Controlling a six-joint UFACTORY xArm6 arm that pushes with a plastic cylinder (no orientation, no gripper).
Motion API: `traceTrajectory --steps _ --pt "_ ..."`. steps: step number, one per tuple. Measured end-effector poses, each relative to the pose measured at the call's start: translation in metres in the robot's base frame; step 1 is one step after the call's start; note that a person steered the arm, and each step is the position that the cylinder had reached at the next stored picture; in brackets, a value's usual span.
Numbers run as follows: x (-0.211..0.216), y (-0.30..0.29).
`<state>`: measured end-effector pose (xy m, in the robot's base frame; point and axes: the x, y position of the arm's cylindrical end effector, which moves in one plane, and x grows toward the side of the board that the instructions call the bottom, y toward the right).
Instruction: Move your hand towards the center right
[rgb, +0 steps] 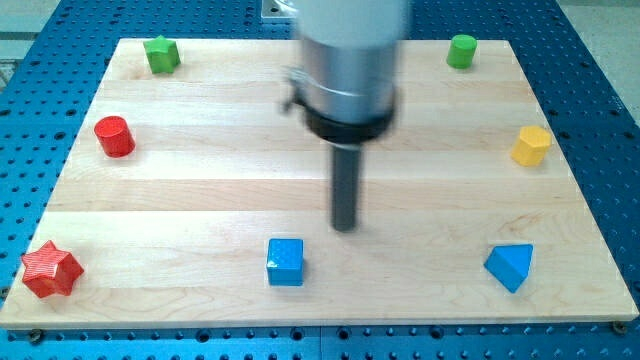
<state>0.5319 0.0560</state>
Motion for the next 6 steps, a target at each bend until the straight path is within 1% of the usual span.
traceTrajectory --steps 1,2,4,5,6 --pt "0.031 0.048" --pt "0.04 0.05" --pt "0.034 0.069" --pt "0.036 0.064" --pt "-0.013 0.064"
